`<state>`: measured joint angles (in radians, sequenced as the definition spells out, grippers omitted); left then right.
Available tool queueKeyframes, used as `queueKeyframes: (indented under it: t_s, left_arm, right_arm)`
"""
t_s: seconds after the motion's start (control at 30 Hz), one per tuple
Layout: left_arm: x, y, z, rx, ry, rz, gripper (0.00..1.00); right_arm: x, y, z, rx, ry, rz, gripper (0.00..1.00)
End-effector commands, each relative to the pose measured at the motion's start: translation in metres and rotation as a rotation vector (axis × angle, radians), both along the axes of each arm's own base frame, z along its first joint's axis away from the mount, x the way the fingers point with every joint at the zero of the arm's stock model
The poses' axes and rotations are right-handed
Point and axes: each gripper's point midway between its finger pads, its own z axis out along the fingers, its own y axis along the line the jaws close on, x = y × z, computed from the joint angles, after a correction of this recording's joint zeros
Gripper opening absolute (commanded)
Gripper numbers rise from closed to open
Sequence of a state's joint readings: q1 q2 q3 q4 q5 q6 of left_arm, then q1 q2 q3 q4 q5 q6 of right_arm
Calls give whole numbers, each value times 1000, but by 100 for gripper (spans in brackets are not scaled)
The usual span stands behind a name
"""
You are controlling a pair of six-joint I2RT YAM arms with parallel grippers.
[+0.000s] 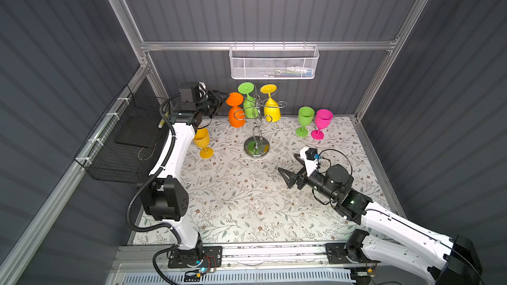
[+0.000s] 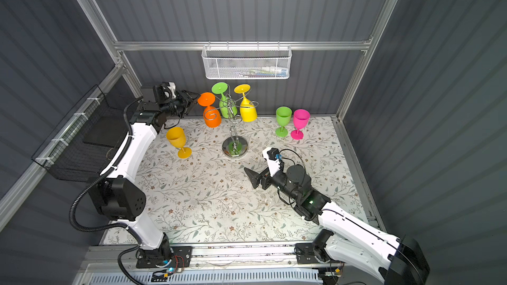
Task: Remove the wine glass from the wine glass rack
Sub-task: 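Move the left gripper up to the foot of the hanging orange glass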
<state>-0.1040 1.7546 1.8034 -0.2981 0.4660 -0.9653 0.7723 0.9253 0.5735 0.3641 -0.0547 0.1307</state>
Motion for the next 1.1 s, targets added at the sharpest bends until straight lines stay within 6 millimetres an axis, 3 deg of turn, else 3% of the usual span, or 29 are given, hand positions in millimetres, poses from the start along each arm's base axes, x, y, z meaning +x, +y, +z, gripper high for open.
queueKeyframes:
  t_s: [0.0,0.4,1.07]
  left_arm:
    - [3,-8,-4,-18,-3,-33,44]
    - [1,-23,2,-37,-19,-65,34]
    - [-5,-23,1,-28,-16,-60,1]
  right_arm:
    - [-2,2,3,15,-15,13,99]
    - [-1,2,2,14,-12,7,99]
    - [-1,1,3,23,-9,5,99]
